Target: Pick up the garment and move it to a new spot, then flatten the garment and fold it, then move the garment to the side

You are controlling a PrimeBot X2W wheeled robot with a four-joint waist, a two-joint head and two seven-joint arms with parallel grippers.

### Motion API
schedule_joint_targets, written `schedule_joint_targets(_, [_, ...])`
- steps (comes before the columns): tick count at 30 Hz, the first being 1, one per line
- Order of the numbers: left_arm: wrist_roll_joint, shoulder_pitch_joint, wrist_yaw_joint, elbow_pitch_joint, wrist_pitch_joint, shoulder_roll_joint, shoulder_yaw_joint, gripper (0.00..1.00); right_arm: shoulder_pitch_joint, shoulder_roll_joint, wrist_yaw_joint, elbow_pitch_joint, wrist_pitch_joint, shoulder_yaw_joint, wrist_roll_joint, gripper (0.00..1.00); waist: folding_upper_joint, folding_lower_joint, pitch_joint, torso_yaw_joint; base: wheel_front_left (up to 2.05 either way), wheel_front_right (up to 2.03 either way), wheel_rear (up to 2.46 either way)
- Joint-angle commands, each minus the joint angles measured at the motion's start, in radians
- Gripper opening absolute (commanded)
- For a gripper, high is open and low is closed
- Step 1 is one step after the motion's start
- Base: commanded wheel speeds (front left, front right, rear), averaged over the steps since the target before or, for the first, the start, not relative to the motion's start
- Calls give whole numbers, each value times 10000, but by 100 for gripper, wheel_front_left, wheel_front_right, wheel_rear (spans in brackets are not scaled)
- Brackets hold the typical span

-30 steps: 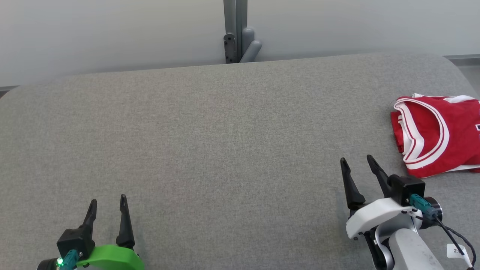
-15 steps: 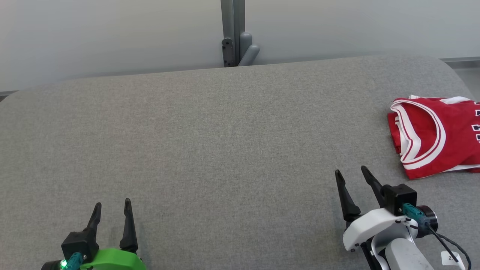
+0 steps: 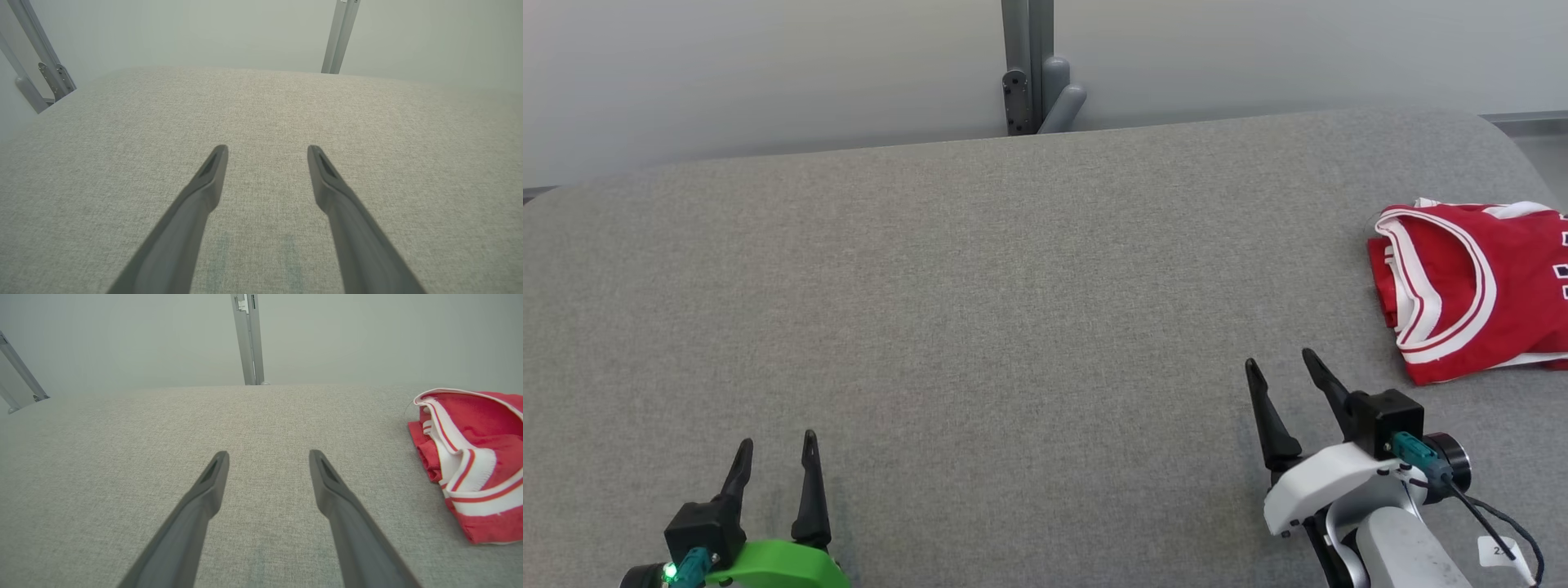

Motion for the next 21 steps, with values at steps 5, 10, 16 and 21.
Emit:
schedule_joint_targets(5, [-80, -19, 16, 59, 3, 45, -60, 100, -80, -26, -11, -18, -24, 30, -28, 100, 26, 0, 29, 375, 0, 0, 0])
schedule_joint_targets(10, [-102, -28, -46, 43, 3, 41, -112, 100, -112, -46, -12, -75, -24, -147, -27, 100, 26, 0, 70, 354, 0, 0, 0])
schedule_joint_targets(16, [-229, -23, -120, 47, 1, -2, -176, 0, -53, 2, -6, -57, 0, -169, -7, 0, 0, 0, 97, 332, 0, 0, 0])
schedule_joint_targets(21, [-330, 43, -123, 448, 50, -49, -218, 0, 228, 57, -6, 318, 87, -170, 120, 0, 1, 0, 93, 331, 0, 0, 0])
